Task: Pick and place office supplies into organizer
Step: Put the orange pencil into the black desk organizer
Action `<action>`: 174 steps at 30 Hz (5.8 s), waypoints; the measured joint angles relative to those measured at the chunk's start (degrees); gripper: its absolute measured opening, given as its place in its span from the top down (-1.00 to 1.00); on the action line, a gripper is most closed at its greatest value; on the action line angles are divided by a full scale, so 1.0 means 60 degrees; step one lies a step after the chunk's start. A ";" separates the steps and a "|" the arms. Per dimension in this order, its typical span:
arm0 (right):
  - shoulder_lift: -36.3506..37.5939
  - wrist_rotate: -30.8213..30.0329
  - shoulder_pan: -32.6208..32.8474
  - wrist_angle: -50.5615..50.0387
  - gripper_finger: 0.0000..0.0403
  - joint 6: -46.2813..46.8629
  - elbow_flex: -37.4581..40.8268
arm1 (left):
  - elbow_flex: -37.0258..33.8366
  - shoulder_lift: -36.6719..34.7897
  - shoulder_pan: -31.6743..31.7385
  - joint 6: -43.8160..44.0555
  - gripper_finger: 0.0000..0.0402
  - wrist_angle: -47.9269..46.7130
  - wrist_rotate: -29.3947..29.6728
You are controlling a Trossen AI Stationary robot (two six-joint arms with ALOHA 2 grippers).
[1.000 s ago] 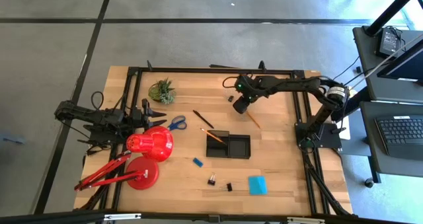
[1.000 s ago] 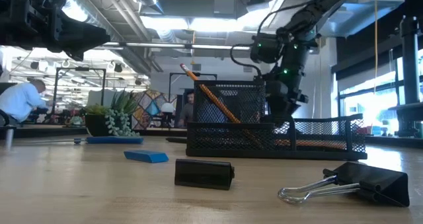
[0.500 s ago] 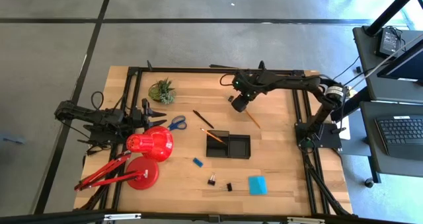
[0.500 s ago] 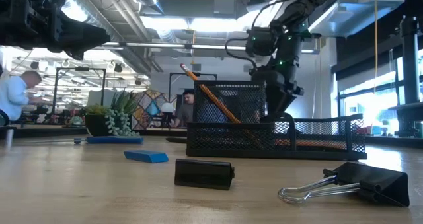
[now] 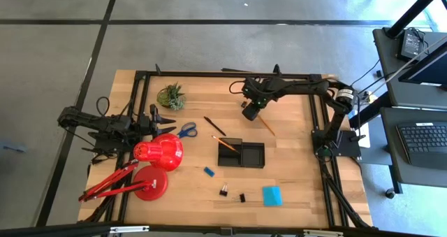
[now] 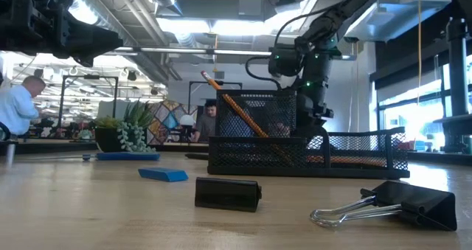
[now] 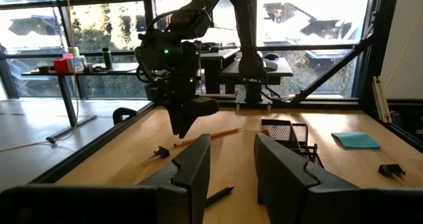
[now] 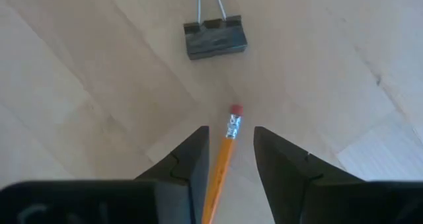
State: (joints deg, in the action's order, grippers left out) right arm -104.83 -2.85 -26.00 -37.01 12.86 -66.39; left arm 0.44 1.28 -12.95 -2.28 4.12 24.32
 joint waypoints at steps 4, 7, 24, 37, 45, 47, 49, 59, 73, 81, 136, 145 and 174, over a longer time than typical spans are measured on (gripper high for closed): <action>-0.0075 -0.0004 -0.0007 0.0054 0.39 -0.0126 -0.0002 | 0.0001 0.0000 0.0000 0.0000 0.45 0.0000 -0.0001; -0.0200 -0.0004 -0.0007 0.0087 0.39 -0.0239 -0.0004 | -0.0002 0.0000 0.0000 0.0000 0.45 0.0000 0.0002; -0.0469 -0.0005 -0.0033 0.0329 0.39 -0.0239 -0.0004 | 0.0001 0.0000 0.0000 0.0000 0.45 0.0000 -0.0001; -0.1115 -0.0015 -0.0036 0.0238 0.39 -0.0261 -0.0072 | -0.0001 0.0001 0.0000 0.0000 0.45 0.0000 0.0000; -0.1145 -0.0055 -0.0044 0.0112 0.39 -0.0244 -0.0240 | -0.0001 0.0000 0.0000 0.0000 0.45 0.0000 -0.0001; -0.1145 -0.0062 -0.0044 0.0067 0.39 -0.0240 -0.0244 | 0.0001 0.0000 -0.0002 0.0000 0.45 0.0000 0.0002; -0.1153 -0.0069 -0.0044 -0.0002 0.39 -0.0237 -0.0244 | 0.0001 0.0000 0.0000 0.0000 0.45 0.0000 -0.0001; -0.1156 -0.0076 -0.0044 -0.0067 0.50 -0.0233 -0.0240 | -0.0001 0.0000 0.0000 0.0000 0.45 0.0000 0.0002; -0.1153 -0.0120 -0.0047 -0.0093 0.88 -0.0481 -0.0240 | -0.0001 0.0000 -0.0001 0.0000 0.45 0.0000 0.0002; -0.1153 -0.0339 -0.0036 -0.0096 0.89 -0.0462 -0.0233 | -0.0002 0.0000 0.0000 0.0000 0.45 0.0000 0.0002; 0.4144 -0.0592 0.4557 0.1192 0.95 -0.1177 -0.2055 | 0.0000 0.0002 -0.0002 0.0004 0.45 0.0000 0.0002; 0.4151 -0.0598 0.4546 0.1038 0.96 -0.1206 -0.1872 | 0.0001 0.0004 -0.0003 0.0004 0.45 0.0000 -0.0001; 0.4151 -0.0612 0.4539 0.0968 0.87 -0.1763 -0.1872 | 0.0001 0.0000 -0.0004 0.0004 0.45 0.0000 0.0002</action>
State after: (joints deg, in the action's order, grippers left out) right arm -79.92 -6.52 1.23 -31.20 2.28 -77.62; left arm 0.44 1.28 -12.97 -2.26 4.12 24.34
